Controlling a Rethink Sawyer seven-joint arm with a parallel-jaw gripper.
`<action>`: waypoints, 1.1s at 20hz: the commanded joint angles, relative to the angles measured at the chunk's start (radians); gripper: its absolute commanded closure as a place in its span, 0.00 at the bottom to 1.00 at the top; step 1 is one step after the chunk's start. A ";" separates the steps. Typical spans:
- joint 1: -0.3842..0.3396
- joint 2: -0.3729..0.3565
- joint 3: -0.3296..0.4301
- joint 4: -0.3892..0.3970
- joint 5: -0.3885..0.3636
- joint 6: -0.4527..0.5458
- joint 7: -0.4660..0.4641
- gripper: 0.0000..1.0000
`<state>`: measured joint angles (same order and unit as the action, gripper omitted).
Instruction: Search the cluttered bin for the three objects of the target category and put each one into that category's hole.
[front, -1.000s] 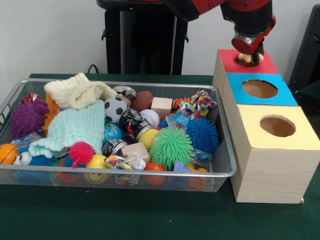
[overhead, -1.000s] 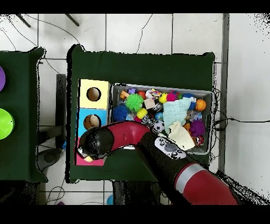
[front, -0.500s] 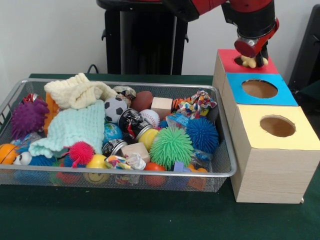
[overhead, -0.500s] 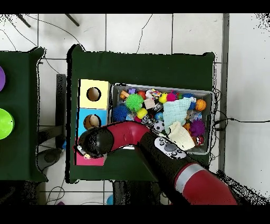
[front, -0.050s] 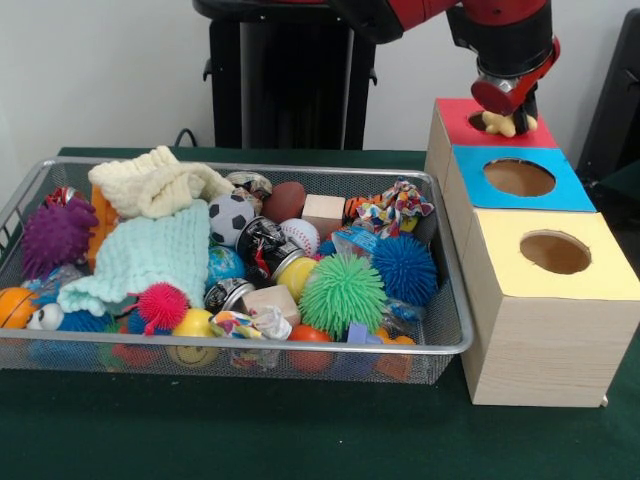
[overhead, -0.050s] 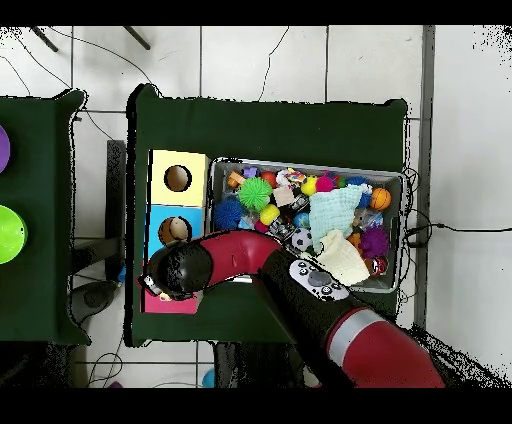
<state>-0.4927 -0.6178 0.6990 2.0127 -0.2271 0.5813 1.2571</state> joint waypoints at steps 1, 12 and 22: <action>0.012 0.034 -0.054 -0.077 -0.035 -0.006 0.083 1.00; 0.022 0.029 -0.060 -0.097 -0.055 0.051 0.033 1.00; 0.026 0.027 -0.070 -0.112 -0.087 0.126 -0.022 1.00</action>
<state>-0.4755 -0.6178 0.6845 2.0007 -0.2274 0.5898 1.2571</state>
